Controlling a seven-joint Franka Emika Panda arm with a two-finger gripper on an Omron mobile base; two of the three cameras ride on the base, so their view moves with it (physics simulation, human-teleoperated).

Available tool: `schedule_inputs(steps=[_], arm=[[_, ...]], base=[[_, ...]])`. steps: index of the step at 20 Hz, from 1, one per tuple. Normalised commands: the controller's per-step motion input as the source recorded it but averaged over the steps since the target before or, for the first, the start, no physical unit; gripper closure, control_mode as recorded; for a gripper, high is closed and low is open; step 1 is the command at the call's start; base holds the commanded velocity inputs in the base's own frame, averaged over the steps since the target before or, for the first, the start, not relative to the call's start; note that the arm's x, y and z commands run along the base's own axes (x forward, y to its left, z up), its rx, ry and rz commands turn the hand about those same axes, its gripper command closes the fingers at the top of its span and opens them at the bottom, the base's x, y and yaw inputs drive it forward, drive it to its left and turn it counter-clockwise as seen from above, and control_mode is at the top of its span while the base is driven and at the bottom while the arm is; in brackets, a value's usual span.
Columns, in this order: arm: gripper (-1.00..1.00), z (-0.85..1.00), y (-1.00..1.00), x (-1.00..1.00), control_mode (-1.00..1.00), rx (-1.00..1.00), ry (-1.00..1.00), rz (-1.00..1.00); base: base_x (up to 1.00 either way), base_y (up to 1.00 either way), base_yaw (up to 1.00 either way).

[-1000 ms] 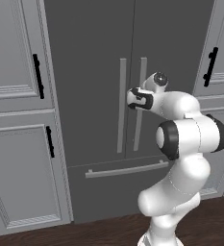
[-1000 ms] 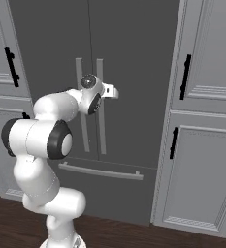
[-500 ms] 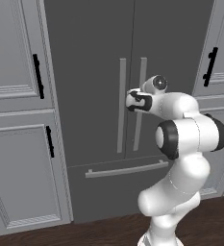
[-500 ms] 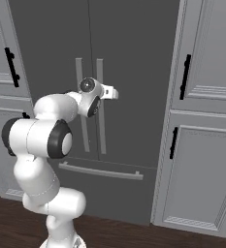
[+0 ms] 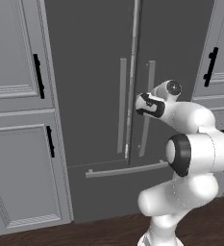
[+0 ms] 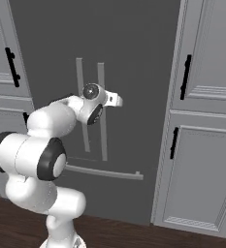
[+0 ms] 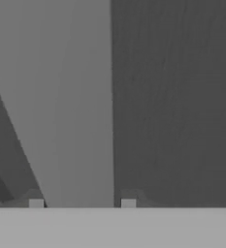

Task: Take the strawberry from the fridge and place it on top of the pancake, located on the dining counter.

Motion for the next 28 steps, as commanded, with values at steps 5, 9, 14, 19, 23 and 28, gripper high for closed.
schedule_inputs(steps=[5, 9, 14, 19, 23, 28], arm=[[1.0, 0.0, -1.0, -0.63, -1.0, 0.09, 0.0, 0.0], [1.0, 0.0, -1.0, -0.5, -1.0, 0.1, 0.0, 0.0], [1.0, 0.0, -0.99, -0.48, -1.0, 0.09, 0.0, 0.0], [1.0, 0.0, -0.99, -0.42, -1.0, 0.09, 0.0, 0.0], [1.0, 0.0, -0.98, -0.28, -1.0, 0.08, 0.0, 0.02], [1.0, 0.0, -0.83, -0.22, -1.0, 0.05, 0.01, 0.06]], base=[[0.0, 0.0, 0.0], [0.0, 0.0, 0.0], [0.0, 0.0, 0.0], [0.0, 0.0, 0.0], [0.0, 0.0, 0.0], [0.0, 0.0, 0.0]])
